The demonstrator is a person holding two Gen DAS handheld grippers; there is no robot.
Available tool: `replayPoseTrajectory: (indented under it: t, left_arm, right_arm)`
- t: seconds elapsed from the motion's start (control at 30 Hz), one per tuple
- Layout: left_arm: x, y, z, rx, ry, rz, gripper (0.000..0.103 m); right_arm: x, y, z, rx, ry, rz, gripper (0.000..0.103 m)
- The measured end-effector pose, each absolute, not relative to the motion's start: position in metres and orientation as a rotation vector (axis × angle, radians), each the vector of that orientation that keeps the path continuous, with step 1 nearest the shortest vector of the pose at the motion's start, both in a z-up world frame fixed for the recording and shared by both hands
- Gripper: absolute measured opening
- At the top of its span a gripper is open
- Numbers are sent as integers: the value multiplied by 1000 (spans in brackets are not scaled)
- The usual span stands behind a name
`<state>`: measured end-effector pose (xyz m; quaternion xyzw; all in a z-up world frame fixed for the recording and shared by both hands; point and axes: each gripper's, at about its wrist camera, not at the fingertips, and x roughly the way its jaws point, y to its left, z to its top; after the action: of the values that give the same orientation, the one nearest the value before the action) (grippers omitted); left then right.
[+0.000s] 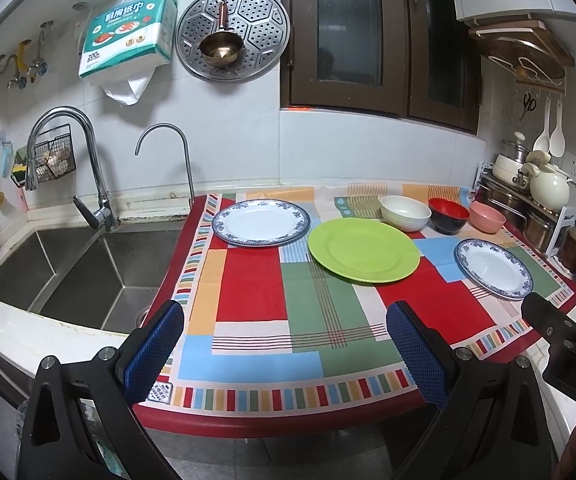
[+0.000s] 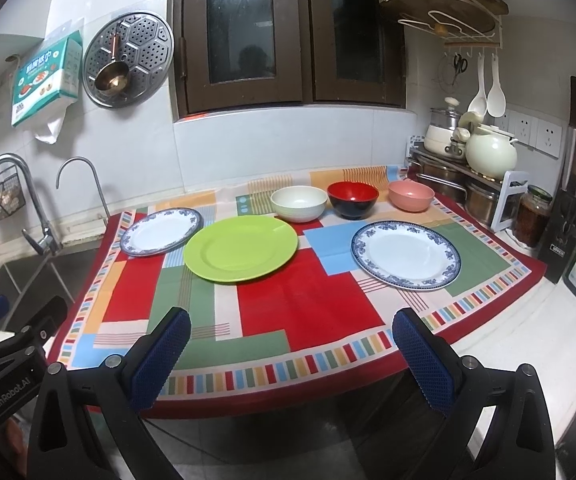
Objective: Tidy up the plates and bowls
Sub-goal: 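Move both grippers forward toward the rim of the lime-green plate, then close both grippers on the rim of the lime-green plate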
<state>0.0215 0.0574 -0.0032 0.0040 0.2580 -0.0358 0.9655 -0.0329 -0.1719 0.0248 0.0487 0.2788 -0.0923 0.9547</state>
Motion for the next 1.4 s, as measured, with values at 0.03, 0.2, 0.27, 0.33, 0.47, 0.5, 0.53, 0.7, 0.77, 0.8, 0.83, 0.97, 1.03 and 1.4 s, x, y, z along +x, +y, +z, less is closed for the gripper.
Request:
replayPoseTrajectory:
  t: [0.03, 0.2, 0.27, 0.33, 0.47, 0.5, 0.53, 0.7, 0.77, 0.8, 0.83, 0.97, 1.03, 1.4]
  left_arm:
    - [21, 59, -4, 10, 523, -73, 103]
    - [24, 61, -7, 23, 532, -78, 103]
    - [26, 60, -7, 28, 534, -72, 103]
    - [30, 59, -6, 28, 532, -70, 103]
    - [43, 58, -7, 29, 537, -54, 103]
    - [47, 56, -7, 31, 538, -50, 103]
    - [53, 54, -7, 36, 536, -43, 103]
    - [84, 41, -6, 41, 534, -12, 103]
    - [97, 36, -6, 41, 529, -2, 103]
    - [106, 34, -6, 38, 531, 3, 103]
    - [114, 31, -8, 37, 538, 8, 103]
    - [143, 21, -10, 39, 559, 26, 101]
    - [155, 17, -12, 36, 571, 37, 101]
    - [226, -7, -27, 66, 652, 93, 97]
  right_arm:
    - [-33, -170, 24, 100, 567, -188, 102]
    - [-34, -165, 19, 109, 573, -189, 102]
    - [-32, -164, 18, 116, 576, -190, 102]
    - [-29, -165, 17, 124, 581, -190, 103]
    - [-16, -167, 14, 127, 590, -179, 102]
    - [-12, -168, 13, 126, 592, -179, 102]
    - [-8, -169, 12, 127, 593, -180, 102]
    - [24, -179, 11, 126, 574, -163, 103]
    - [42, -185, 13, 129, 575, -150, 102]
    - [50, -187, 13, 127, 573, -143, 102]
    - [60, -189, 14, 121, 569, -137, 102]
    - [95, -199, 12, 114, 577, -122, 102]
    - [114, -205, 10, 112, 591, -115, 102]
    - [195, -228, -9, 99, 671, -73, 99]
